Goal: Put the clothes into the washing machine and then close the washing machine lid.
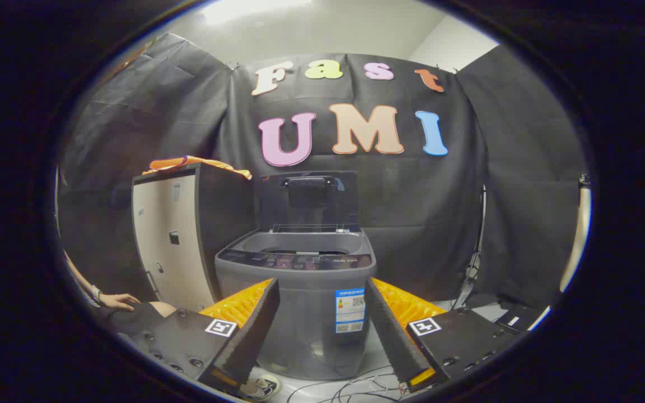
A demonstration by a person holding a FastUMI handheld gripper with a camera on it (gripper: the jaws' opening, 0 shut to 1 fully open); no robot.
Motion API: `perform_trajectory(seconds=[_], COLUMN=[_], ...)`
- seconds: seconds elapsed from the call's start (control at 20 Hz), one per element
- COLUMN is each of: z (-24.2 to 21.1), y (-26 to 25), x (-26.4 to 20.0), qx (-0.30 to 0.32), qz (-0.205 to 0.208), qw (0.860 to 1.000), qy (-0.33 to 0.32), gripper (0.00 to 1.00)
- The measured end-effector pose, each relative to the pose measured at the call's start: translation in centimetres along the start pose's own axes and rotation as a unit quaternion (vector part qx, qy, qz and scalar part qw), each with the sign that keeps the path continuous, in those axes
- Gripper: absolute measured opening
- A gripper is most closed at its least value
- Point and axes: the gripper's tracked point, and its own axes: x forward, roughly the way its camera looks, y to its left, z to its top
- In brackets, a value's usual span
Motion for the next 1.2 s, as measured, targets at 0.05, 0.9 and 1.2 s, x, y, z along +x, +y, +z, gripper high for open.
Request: perform_trajectory(seconds=[0.05, 0.9, 1.2], z=[-0.1, 3.7, 13.1], y=[0.0, 7.8, 16.6], x=[0.0, 9.6, 16.3], qx=[0.000, 0.003, -0.014], qz=[0.000, 0.072, 0.165], qw=[1.000, 0.997, 0.984], qy=[-0.001, -0.019, -0.063], gripper=[0.95, 0.95, 0.95])
